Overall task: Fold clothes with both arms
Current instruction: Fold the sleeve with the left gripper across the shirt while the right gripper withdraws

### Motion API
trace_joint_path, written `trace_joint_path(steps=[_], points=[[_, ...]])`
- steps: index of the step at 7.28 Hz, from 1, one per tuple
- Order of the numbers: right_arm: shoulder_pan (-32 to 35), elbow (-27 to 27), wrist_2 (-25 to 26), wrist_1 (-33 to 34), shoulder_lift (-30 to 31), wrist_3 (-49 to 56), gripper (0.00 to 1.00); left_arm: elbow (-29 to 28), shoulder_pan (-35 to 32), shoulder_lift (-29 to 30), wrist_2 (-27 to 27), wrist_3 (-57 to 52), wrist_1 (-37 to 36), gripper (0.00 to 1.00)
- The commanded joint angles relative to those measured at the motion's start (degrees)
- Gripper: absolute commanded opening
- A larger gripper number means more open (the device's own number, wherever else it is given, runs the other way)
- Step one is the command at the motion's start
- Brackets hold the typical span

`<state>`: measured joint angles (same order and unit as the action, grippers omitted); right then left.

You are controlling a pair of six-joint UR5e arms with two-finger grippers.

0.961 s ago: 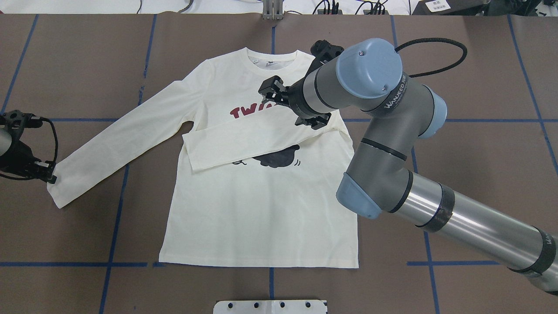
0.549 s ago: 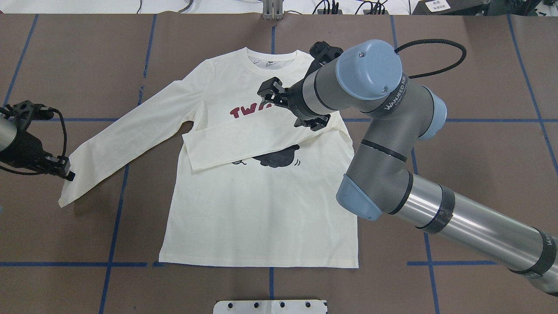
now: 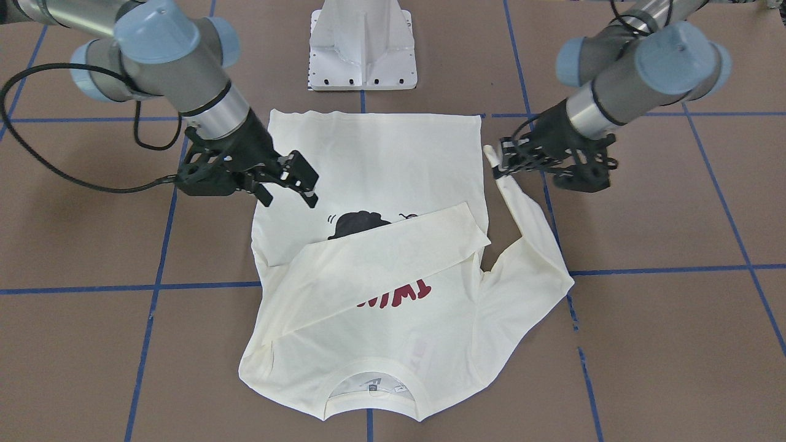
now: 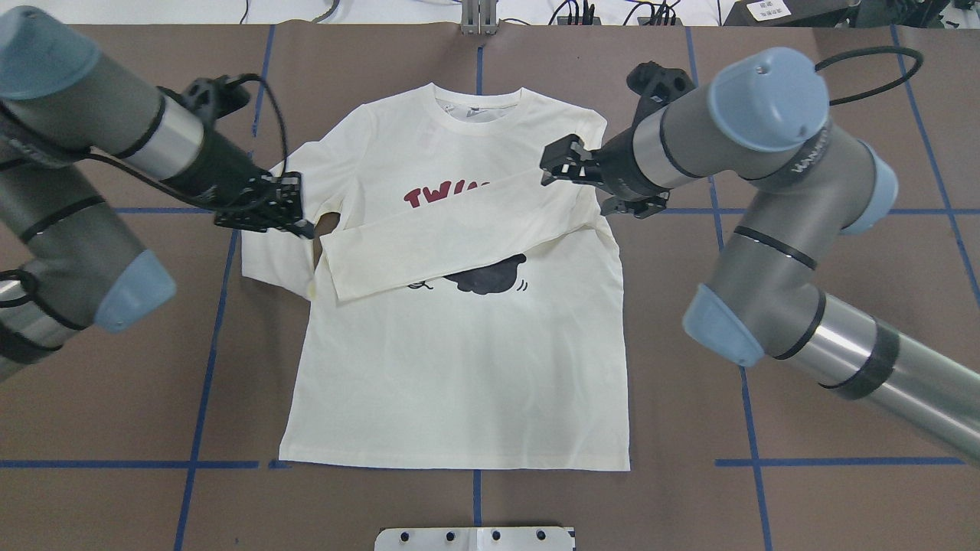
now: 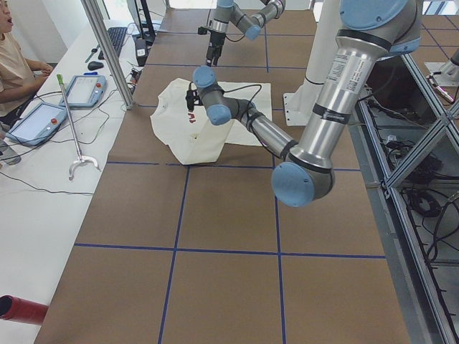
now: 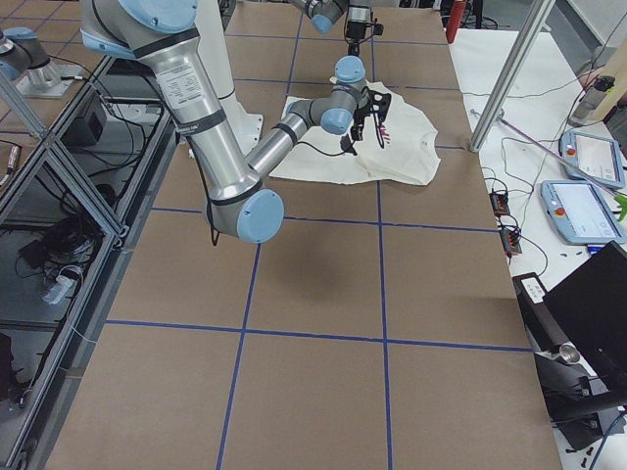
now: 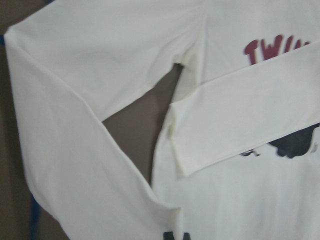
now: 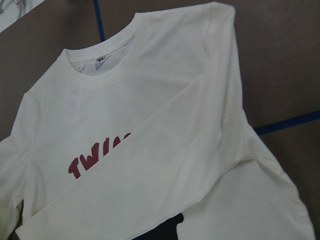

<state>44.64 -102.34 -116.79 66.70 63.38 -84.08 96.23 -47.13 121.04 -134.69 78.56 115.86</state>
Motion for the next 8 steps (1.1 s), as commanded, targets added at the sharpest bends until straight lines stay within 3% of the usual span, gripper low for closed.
trace_joint_path(steps=[1,2,3,4,5,6,8], points=[[7.8,-1.9,-8.1,-0.2,8.0,10.8,1.0,-18.3,6.7,23.4,10.9,11.5,0.4,0.0],[10.3,-2.3,-10.4,-0.2,10.2,13.0,1.0,-25.6,10.9,30.1,17.2,12.4,1.0,0.0],[12.7,-2.7,-13.5,-0.3,11.7,14.8,1.0,-27.8,17.3,31.4,27.1,13.3,4.2,0.0],[13.4,-3.3,-13.7,-0.2,12.1,14.8,1.0,-31.2,20.0,32.2,30.8,13.8,8.2,0.56],[13.3,-3.2,-13.1,-0.2,12.3,14.7,1.0,-30.3,20.1,30.9,31.0,13.5,8.5,0.95],[12.8,-3.3,-12.6,-0.3,12.0,14.0,1.0,-22.0,19.5,26.8,30.6,13.5,7.1,0.99],[3.3,-6.7,-3.7,-0.1,11.8,6.7,1.0,1.8,16.3,9.6,30.5,7.0,-0.9,0.99]])
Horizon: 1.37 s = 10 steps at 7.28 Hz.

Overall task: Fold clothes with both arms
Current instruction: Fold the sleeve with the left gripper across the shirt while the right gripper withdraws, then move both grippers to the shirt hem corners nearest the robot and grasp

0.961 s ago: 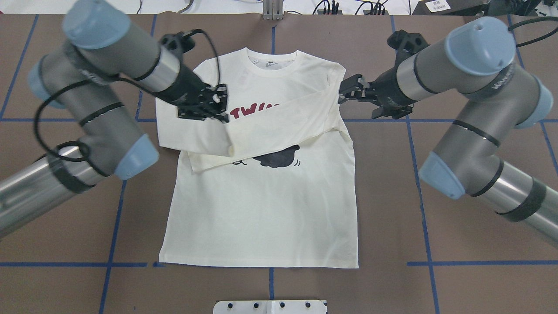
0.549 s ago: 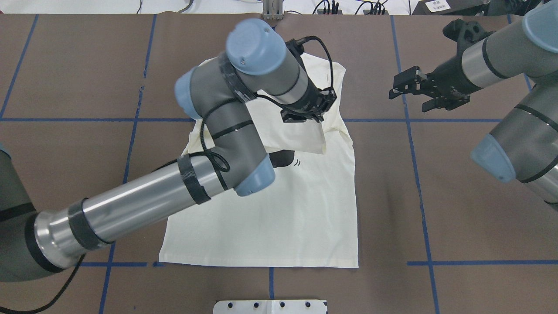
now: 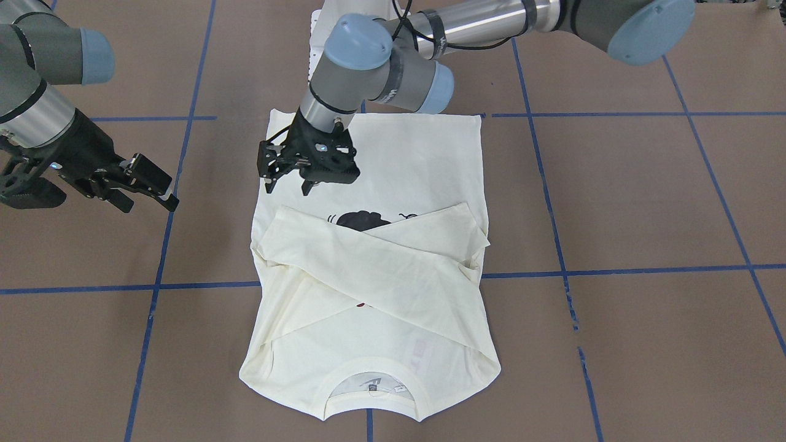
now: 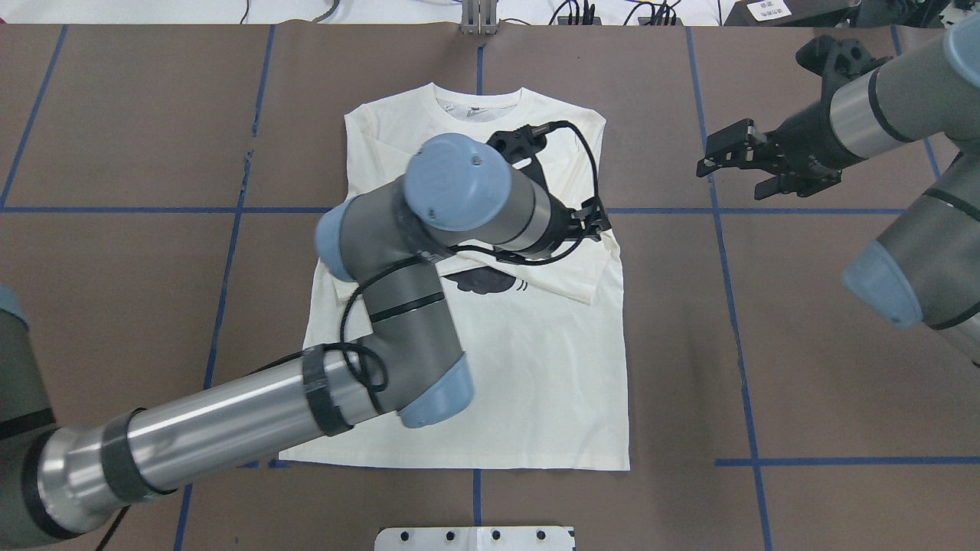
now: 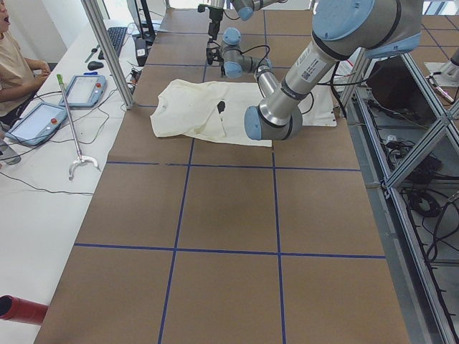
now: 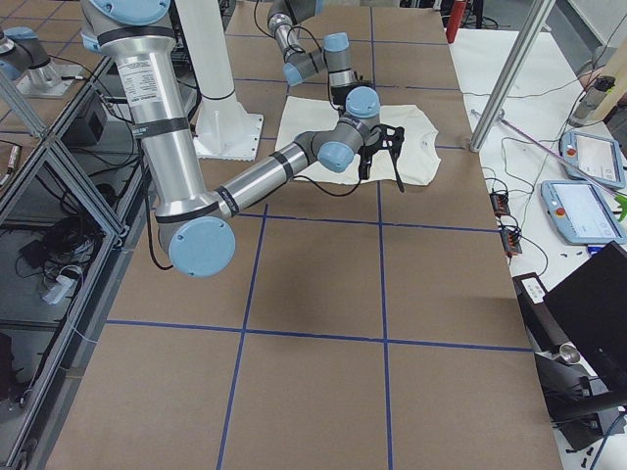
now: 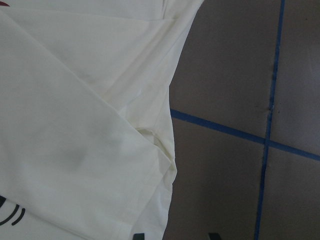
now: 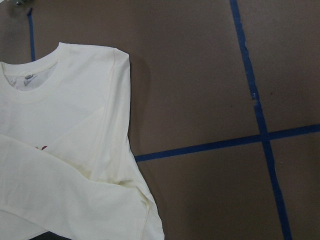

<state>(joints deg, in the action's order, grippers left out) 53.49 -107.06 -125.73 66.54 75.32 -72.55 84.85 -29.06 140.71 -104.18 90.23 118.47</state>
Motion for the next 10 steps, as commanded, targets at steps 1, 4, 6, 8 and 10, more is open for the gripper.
trace_joint_path(steps=[1,4,6,8,10], points=[[-13.6,-4.6,13.3,0.6,0.2,-11.2,1.0,19.0,-5.0,-16.5,-0.1,-10.8,-3.7,0.99],[-36.1,-9.7,33.1,9.3,-0.3,-32.9,0.88,20.2,-9.6,-20.0,-2.9,-15.6,-3.6,0.99],[-43.0,-11.3,37.3,15.5,0.1,-41.4,0.77,19.6,-9.6,-20.0,-2.6,-15.4,-3.6,0.99],[-47.3,-11.1,41.6,21.1,-0.2,-42.1,0.76,19.6,-9.6,-20.1,-2.6,-14.9,-3.5,0.99],[-48.4,-11.0,42.0,22.0,0.5,-42.5,0.73,19.6,-9.5,-20.1,-2.6,-14.6,-3.5,0.99]])
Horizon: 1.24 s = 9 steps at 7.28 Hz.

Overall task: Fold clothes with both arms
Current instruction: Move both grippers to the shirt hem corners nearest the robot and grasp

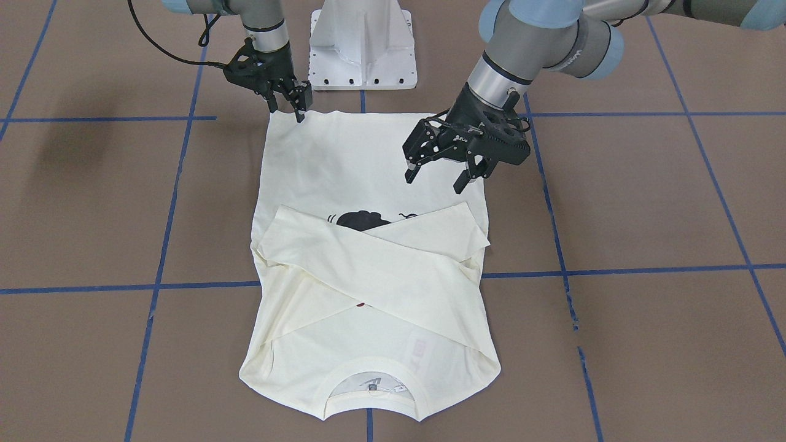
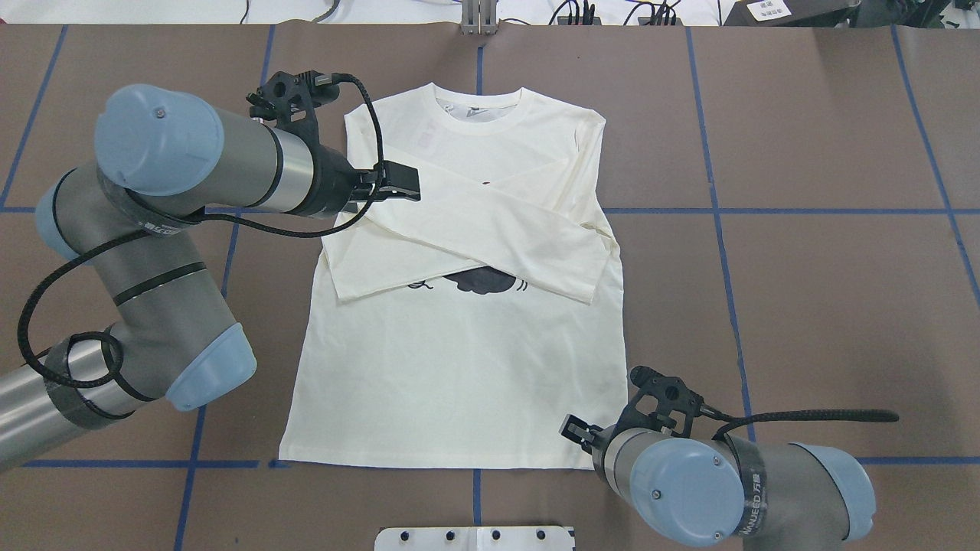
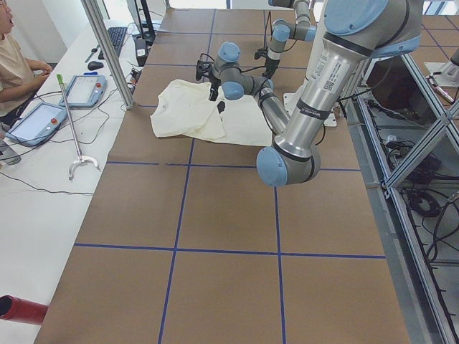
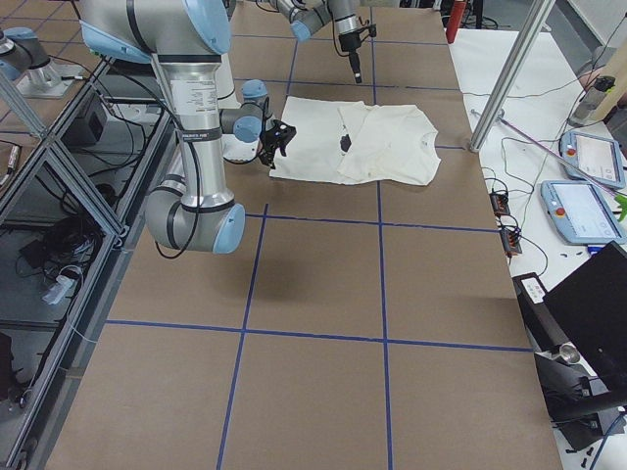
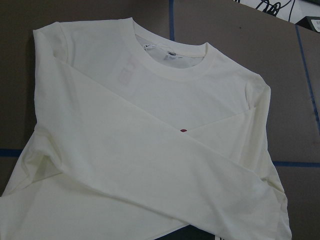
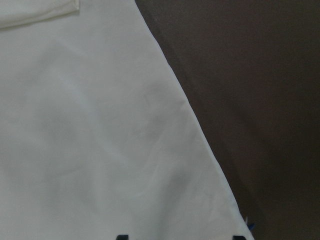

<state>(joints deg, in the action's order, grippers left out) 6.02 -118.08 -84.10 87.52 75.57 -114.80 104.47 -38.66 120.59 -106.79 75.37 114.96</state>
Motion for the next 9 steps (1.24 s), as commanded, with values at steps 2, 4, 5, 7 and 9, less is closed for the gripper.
trace_joint_path(steps=[2,4,5,7,9], points=[[-2.3,0.1,0.4,3.8,0.4,-0.3,0.64,-0.1,0.1,0.1,0.0,1.1,0.0,0.99],[-2.9,0.2,0.4,3.9,0.5,-0.3,0.29,0.0,0.2,0.1,-0.1,1.3,0.0,0.99],[-3.2,0.1,0.5,4.2,0.6,-0.2,0.01,0.1,0.2,0.1,-0.1,1.3,0.0,0.99],[-3.3,-0.2,0.5,4.2,1.5,-0.2,0.0,0.5,0.1,0.2,-0.1,1.4,-0.1,0.99],[-2.9,-2.1,0.5,4.1,2.1,-0.1,0.0,1.2,0.5,0.2,0.4,7.6,-0.1,0.99]])
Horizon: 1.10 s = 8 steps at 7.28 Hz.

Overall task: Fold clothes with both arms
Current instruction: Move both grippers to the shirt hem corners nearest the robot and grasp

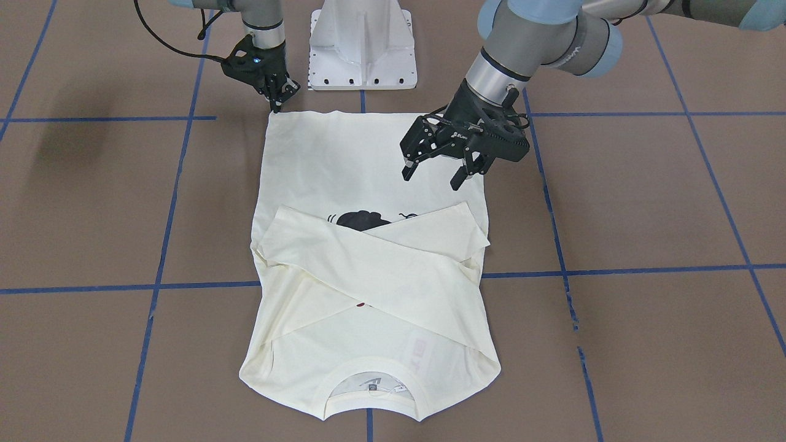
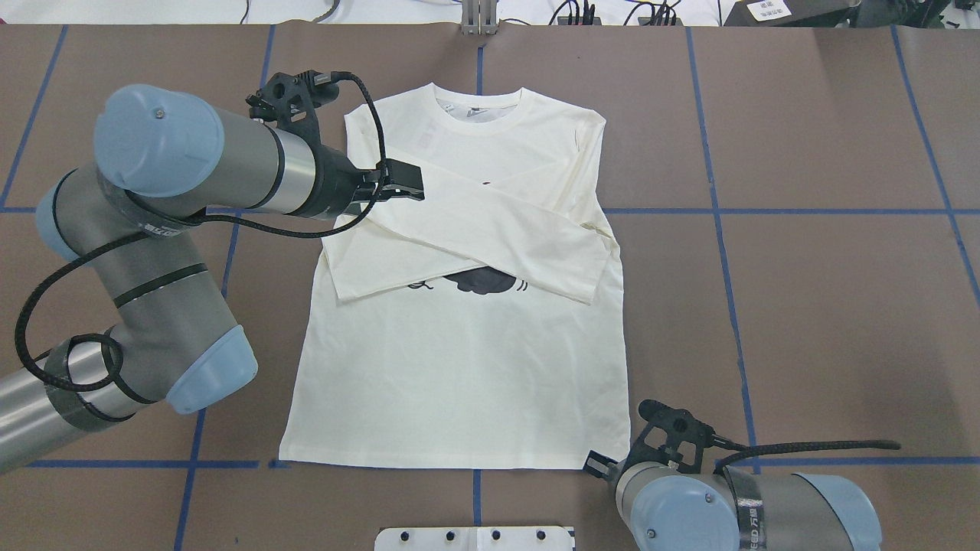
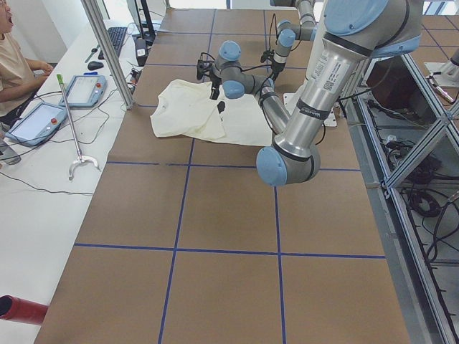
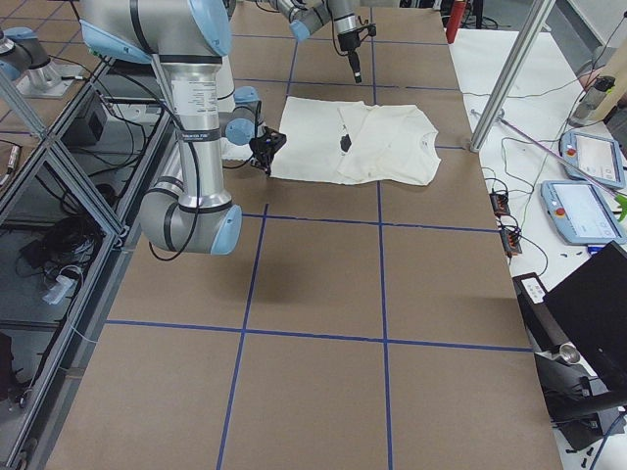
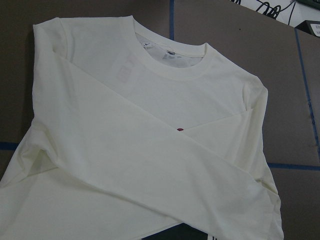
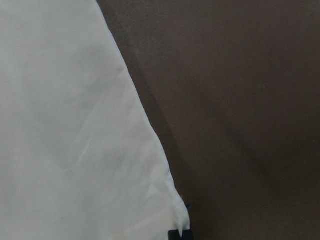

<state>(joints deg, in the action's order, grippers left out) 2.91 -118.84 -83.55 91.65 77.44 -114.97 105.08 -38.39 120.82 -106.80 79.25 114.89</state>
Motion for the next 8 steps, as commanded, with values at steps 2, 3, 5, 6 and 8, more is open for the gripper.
trace_joint_path(steps=[2,3,5,6,8], points=[[0.3,-4.7,0.0,-0.4,1.5,0.2,0.0,5.2,10.9,-6.9,12.9,13.5,-2.4,0.98],[0.3,-6.6,-0.2,-0.6,3.0,0.4,0.0,8.1,16.0,-10.7,19.5,14.3,-4.6,0.98],[0.3,-6.8,-0.1,-0.7,3.2,0.6,0.0,12.4,18.6,-19.8,19.9,15.1,-7.5,0.9],[0.3,-6.7,-0.1,-0.7,3.3,0.7,0.0,13.9,19.2,-22.0,19.7,15.1,-9.2,0.89],[0.2,-6.5,0.0,-0.7,3.3,0.7,0.0,15.3,23.2,-22.1,19.7,19.3,-16.5,0.85]])
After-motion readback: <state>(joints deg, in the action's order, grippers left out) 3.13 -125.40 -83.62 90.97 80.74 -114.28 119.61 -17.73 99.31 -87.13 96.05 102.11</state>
